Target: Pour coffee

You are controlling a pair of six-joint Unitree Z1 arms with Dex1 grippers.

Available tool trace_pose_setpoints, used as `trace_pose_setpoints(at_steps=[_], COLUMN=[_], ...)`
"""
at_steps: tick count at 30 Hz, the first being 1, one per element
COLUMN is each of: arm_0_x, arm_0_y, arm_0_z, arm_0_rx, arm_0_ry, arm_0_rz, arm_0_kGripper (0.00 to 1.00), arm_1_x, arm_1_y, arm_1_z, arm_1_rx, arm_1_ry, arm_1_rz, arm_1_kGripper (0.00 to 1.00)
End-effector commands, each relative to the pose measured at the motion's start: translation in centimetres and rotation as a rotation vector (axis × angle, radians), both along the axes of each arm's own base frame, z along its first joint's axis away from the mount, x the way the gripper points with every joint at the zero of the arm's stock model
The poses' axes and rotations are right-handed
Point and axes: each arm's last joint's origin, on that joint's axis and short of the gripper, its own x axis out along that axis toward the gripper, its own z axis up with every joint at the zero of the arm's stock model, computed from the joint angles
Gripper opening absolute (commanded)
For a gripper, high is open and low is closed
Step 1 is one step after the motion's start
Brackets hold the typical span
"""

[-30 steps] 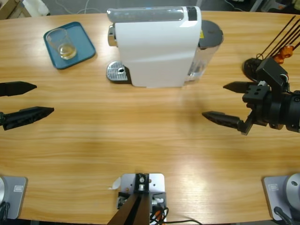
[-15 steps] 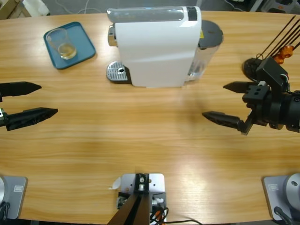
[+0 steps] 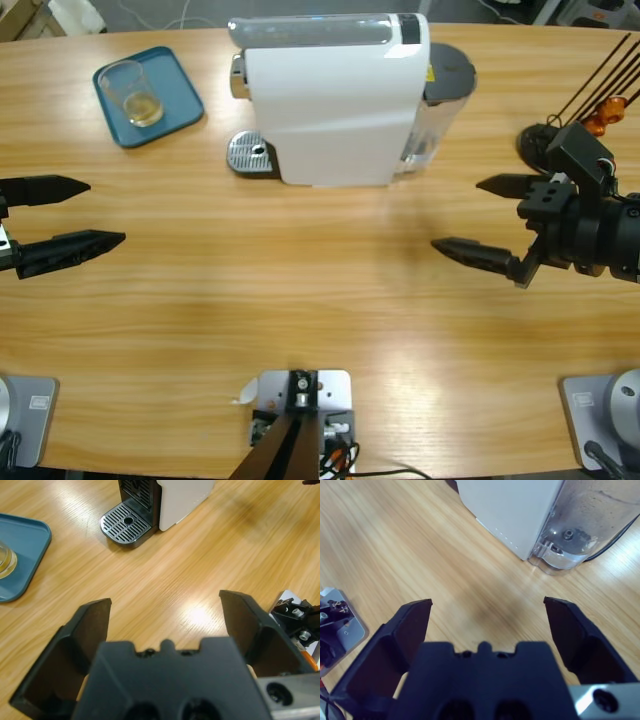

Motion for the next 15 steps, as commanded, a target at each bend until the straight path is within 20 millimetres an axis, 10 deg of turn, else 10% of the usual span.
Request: trace_pose_setpoints(at_steps=[1,15], arm_0_x=[0.23,0.11], arm_0_y=[-0.40,-0.32], arm_0_z=[-1.18,-1.19], arm_0_rx=[0.020,0.018], arm_0_ry=[0.051,0.049], arm_0_rz=[-0.018,-0.019], arm_0_kGripper=[0.935,0.936], arm_1_x=[-0.28,-0.10], arm_1_y=[0.00,0.19], arm_1_z=[-0.14,-0.31], arm_1_rx=[-0.011,-0.019], arm_1_ry=[0.006,0.014], arm_1_rz=[0.026,0.028], arm_1_kGripper=[1.000,1.000])
